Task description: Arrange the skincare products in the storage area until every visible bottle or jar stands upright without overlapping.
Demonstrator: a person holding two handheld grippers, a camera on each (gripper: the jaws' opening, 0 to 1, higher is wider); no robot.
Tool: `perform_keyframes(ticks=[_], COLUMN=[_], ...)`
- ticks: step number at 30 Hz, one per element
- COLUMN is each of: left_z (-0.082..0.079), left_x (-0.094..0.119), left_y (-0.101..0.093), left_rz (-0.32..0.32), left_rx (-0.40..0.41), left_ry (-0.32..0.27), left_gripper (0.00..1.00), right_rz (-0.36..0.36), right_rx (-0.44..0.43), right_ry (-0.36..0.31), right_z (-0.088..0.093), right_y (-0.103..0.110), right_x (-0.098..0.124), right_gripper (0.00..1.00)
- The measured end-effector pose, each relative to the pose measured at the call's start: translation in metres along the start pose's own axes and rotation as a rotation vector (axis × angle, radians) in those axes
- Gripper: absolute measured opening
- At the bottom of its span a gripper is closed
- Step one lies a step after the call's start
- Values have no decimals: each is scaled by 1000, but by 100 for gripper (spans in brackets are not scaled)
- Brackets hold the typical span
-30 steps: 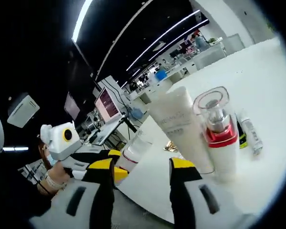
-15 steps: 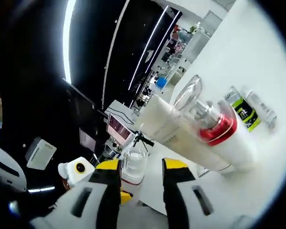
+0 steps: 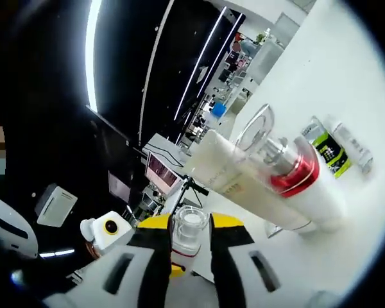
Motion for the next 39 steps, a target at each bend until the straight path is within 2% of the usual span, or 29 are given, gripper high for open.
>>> perform_keyframes(ticks=[1, 2, 4, 9, 13, 18, 20, 22, 28, 30, 32, 39], left_z=[1, 2, 2, 1, 1, 4, 6, 8, 10, 11, 10, 17], left_x=[-1, -2, -3, -5, -8, -11, -11, -12, -20, -21, -23, -31], left_y=[0, 1, 2, 2, 5, 7, 9, 10, 16, 18, 23, 27], left_rz=[-6, -25, -50, -36, -52, -55, -65, -68, -61, -62, -79, -67], left_rx=[-23, -97, -183, -165, -233, -239, -264, -286, -277, -299, -320, -308], left_ry=[10, 31, 39, 46, 61, 102, 126, 149, 186, 213, 230, 265], left_gripper=[17, 17, 17, 17, 19, 24, 25, 26, 26, 24, 23, 19], right_rz=[4, 1, -8, -3, 4, 26, 34, 50, 62, 70, 85, 101], right_rx=[7, 18, 52, 160, 272, 416, 433, 507, 698, 734, 752, 807], right_ry=[-1, -1, -12, -8, 5, 72, 91, 115, 165, 204, 208, 236], right_z=[1, 1, 0, -4, -7, -6, -5, -5, 1, 6, 9, 14], right_y=[1, 2, 3, 8, 13, 17, 17, 16, 20, 18, 15, 10], right_x=[0, 0, 0, -1, -4, -8, -10, -12, -22, -23, -25, -27], right_gripper=[21, 21, 20, 19, 18, 18, 18, 18, 18, 18, 18, 18])
Point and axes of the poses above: the point that each gripper's makers call its tool centre point, and the gripper's own axes: x roughly backward along the fingers, y roughly to its left, z roughly out of its underside, the point moved 7 cm from there along x, roughly backward along the fingers, and after that the axes turned 1 degree about x, right-handed, at the moved point
